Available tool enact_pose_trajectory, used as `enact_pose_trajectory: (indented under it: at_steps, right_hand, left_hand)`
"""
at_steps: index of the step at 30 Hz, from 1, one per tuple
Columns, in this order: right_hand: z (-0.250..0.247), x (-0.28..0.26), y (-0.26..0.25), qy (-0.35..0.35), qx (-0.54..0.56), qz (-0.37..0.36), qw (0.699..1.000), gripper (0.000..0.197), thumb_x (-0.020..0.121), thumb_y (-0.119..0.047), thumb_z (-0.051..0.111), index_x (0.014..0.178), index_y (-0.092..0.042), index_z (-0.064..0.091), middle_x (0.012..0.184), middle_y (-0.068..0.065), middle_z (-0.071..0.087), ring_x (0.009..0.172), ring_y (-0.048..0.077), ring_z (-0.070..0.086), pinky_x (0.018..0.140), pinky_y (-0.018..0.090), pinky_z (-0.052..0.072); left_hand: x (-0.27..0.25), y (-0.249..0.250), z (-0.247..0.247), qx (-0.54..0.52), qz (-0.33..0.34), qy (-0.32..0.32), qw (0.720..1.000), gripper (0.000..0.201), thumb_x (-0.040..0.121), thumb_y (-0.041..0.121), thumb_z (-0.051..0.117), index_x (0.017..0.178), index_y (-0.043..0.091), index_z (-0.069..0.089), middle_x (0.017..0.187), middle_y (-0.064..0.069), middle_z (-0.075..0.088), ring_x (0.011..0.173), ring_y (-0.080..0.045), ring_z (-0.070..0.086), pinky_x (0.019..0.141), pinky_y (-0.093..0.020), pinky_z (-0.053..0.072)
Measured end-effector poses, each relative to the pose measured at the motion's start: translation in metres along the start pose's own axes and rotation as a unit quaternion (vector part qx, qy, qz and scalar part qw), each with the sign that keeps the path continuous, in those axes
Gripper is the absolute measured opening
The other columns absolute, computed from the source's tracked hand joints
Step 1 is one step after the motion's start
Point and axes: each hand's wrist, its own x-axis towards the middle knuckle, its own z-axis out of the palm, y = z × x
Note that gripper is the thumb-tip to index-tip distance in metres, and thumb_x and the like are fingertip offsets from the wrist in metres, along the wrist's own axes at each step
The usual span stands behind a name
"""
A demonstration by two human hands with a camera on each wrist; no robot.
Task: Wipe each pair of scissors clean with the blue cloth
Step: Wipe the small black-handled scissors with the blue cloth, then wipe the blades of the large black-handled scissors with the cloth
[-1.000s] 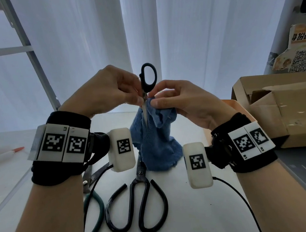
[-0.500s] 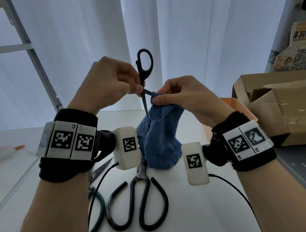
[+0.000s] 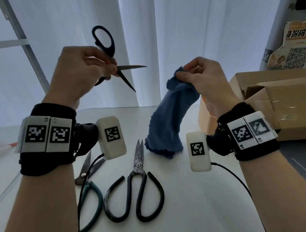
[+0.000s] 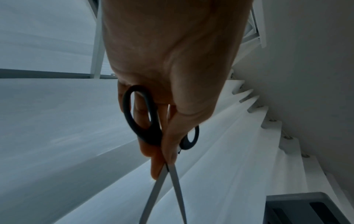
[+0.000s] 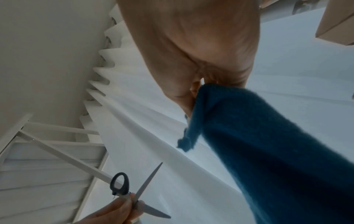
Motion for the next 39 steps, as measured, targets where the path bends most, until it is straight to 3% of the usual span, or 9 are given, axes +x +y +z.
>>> enact_pose_trajectory:
  at_steps: [4, 10, 13, 17, 22, 28, 32, 36, 39]
  right_hand:
    - [-0.004, 0.003, -0.003, 0.027, -0.020, -0.019, 0.999, 0.009, 0.086, -0.014, 0.074, 0.093, -0.016, 0.069, 0.093, 0.009, 0.073, 0.090, 0.018, 0.072, 0.082, 0.030, 0.059]
    - [0.004, -0.010, 0.015, -0.224, -0.246, 0.099, 0.938, 0.030, 0.091, -0.031, 0.069, 0.119, -0.021, 0.070, 0.108, -0.004, 0.067, 0.100, 0.011, 0.060, 0.088, 0.026, 0.044]
    - [0.011, -0.021, 0.016, -0.186, -0.198, 0.116, 0.956, 0.028, 0.092, -0.029, 0.067, 0.118, -0.019, 0.070, 0.117, -0.002, 0.066, 0.111, 0.016, 0.059, 0.090, 0.026, 0.045]
    - [0.016, -0.030, 0.011, -0.194, -0.203, 0.116, 0.953, 0.026, 0.094, -0.037, 0.064, 0.110, -0.019, 0.072, 0.110, 0.001, 0.068, 0.103, 0.019, 0.062, 0.091, 0.035, 0.054]
    - [0.011, -0.044, -0.005, -0.187, -0.004, 0.130, 0.974, 0.034, 0.096, -0.037, 0.062, 0.117, -0.011, 0.068, 0.099, 0.009, 0.067, 0.080, 0.016, 0.064, 0.068, 0.022, 0.055]
    - [0.013, -0.053, -0.013, -0.161, 0.239, 0.161, 0.944, 0.032, 0.097, -0.021, 0.064, 0.119, 0.001, 0.061, 0.096, 0.013, 0.071, 0.080, 0.021, 0.069, 0.071, 0.027, 0.058]
    - [0.008, -0.054, -0.013, -0.127, 0.276, 0.182, 0.935, 0.016, 0.097, -0.008, 0.062, 0.108, 0.003, 0.063, 0.087, 0.013, 0.068, 0.067, 0.016, 0.066, 0.064, 0.023, 0.057]
    - [-0.006, -0.053, -0.010, -0.084, 0.266, 0.190, 0.941, 0.006, 0.095, -0.008, 0.065, 0.099, -0.003, 0.065, 0.076, 0.006, 0.065, 0.060, 0.011, 0.061, 0.059, 0.019, 0.054]
    - [-0.019, -0.051, -0.004, -0.059, 0.245, 0.202, 0.946, 0.007, 0.092, -0.010, 0.070, 0.096, -0.004, 0.067, 0.071, 0.004, 0.061, 0.057, 0.010, 0.052, 0.055, 0.018, 0.051]
  left_hand:
    - [-0.003, 0.005, 0.003, -0.041, -0.009, 0.005, 0.999, 0.011, 0.080, 0.008, 0.078, 0.089, 0.012, 0.074, 0.079, 0.003, 0.078, 0.070, -0.011, 0.072, 0.074, -0.012, 0.054]
    - [-0.001, 0.017, 0.024, -0.106, -0.047, -0.008, 0.993, 0.018, 0.076, 0.005, 0.080, 0.090, 0.009, 0.068, 0.081, 0.002, 0.072, 0.062, -0.009, 0.069, 0.062, -0.008, 0.048]
    - [0.004, 0.018, 0.035, -0.149, -0.094, -0.007, 0.984, 0.022, 0.073, 0.006, 0.081, 0.093, 0.006, 0.071, 0.082, -0.002, 0.074, 0.065, -0.013, 0.071, 0.073, -0.018, 0.052]
    - [-0.001, 0.015, 0.053, -0.225, -0.152, -0.026, 0.962, 0.026, 0.071, 0.005, 0.083, 0.094, 0.006, 0.072, 0.087, -0.006, 0.077, 0.075, -0.017, 0.074, 0.081, -0.021, 0.054]
    - [-0.009, 0.010, 0.074, -0.331, -0.211, -0.077, 0.916, 0.010, 0.087, 0.015, 0.072, 0.095, 0.018, 0.066, 0.104, -0.004, 0.078, 0.098, -0.012, 0.073, 0.093, -0.031, 0.046]
    - [-0.015, 0.011, 0.109, -0.399, -0.283, -0.105, 0.866, 0.008, 0.091, 0.020, 0.069, 0.090, 0.013, 0.072, 0.102, -0.001, 0.077, 0.096, -0.015, 0.065, 0.089, -0.028, 0.050]
    - [-0.030, 0.016, 0.119, -0.415, -0.296, -0.157, 0.846, 0.010, 0.089, 0.025, 0.070, 0.085, 0.017, 0.067, 0.075, 0.005, 0.068, 0.071, -0.011, 0.057, 0.059, -0.022, 0.045]
    - [-0.038, 0.014, 0.120, -0.404, -0.296, -0.151, 0.852, 0.020, 0.089, 0.040, 0.068, 0.092, 0.020, 0.070, 0.079, 0.005, 0.070, 0.076, -0.012, 0.062, 0.077, -0.027, 0.049]
    - [-0.041, 0.009, 0.123, -0.384, -0.296, -0.138, 0.864, 0.017, 0.089, 0.033, 0.068, 0.092, 0.017, 0.073, 0.081, 0.003, 0.066, 0.080, -0.015, 0.059, 0.075, -0.027, 0.047]
